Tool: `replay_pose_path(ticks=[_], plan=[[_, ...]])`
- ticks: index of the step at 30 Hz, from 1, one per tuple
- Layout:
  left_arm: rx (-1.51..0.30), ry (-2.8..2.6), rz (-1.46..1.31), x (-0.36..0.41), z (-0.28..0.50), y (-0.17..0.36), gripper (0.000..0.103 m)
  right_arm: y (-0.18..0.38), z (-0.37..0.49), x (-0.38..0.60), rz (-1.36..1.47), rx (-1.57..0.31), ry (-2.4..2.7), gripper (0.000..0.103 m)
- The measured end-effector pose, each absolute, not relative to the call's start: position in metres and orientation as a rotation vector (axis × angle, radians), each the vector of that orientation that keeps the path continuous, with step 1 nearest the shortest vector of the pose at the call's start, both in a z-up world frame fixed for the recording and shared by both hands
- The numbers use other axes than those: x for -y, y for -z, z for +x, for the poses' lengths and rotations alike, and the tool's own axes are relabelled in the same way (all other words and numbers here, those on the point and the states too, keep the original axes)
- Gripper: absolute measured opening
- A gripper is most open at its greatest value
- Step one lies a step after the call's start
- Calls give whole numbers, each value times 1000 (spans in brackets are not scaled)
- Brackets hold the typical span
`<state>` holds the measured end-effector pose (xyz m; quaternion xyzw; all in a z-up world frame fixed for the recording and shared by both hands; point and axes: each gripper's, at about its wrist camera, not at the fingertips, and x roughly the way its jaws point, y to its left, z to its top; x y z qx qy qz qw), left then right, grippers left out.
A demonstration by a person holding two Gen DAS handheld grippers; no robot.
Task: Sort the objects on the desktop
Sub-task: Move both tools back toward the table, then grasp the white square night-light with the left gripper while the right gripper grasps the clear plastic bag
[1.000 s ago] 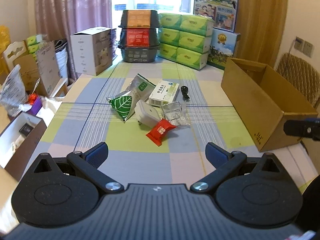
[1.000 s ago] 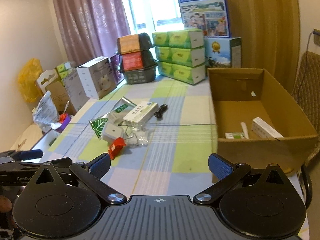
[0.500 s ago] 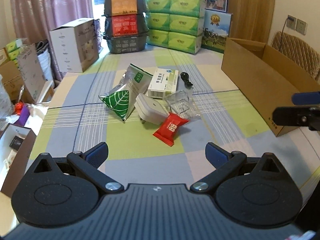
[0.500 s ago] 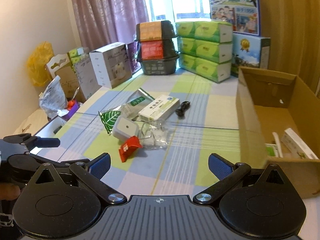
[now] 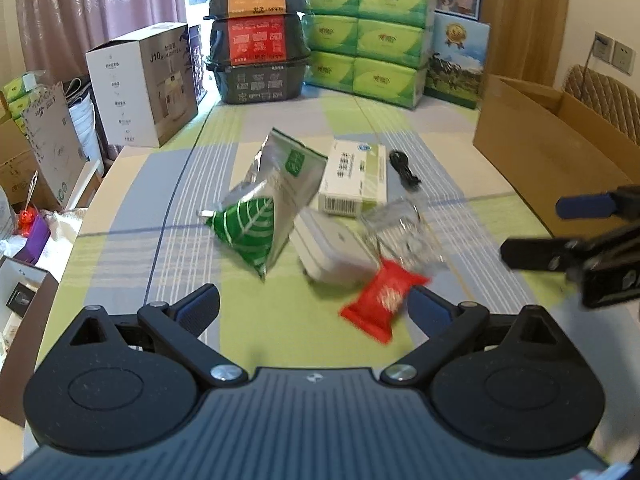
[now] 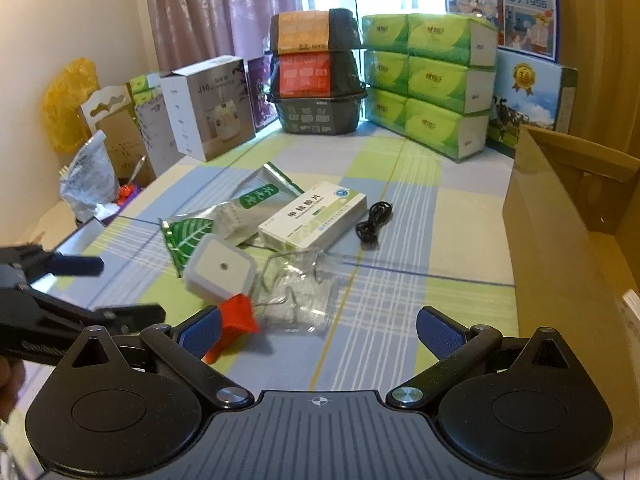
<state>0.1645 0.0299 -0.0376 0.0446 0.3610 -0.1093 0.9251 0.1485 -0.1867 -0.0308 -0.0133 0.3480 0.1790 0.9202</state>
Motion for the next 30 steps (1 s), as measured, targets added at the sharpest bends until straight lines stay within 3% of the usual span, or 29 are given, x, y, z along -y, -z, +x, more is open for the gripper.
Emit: replay_pose_path(ticks=[9, 14, 22, 27, 28, 30], plan=[[-741, 187, 127, -22, 205, 46, 94, 56, 188, 175, -17, -749, -415, 99], [-733, 144, 82, -39, 212, 43, 93, 70, 205, 160, -22, -786, -446, 70], [-747, 100, 32, -56, 218, 46, 93, 86, 218, 147, -12, -838, -485, 64], [-745, 112, 21, -51, 219, 48, 93, 85, 220, 152, -12, -848, -450, 40], [-744, 121, 16, -49, 219, 48, 93, 84, 219, 153, -25, -841, -441, 31], [-743, 136, 17, -41, 221, 49, 93, 81, 218, 157, -48, -842, -407, 30]])
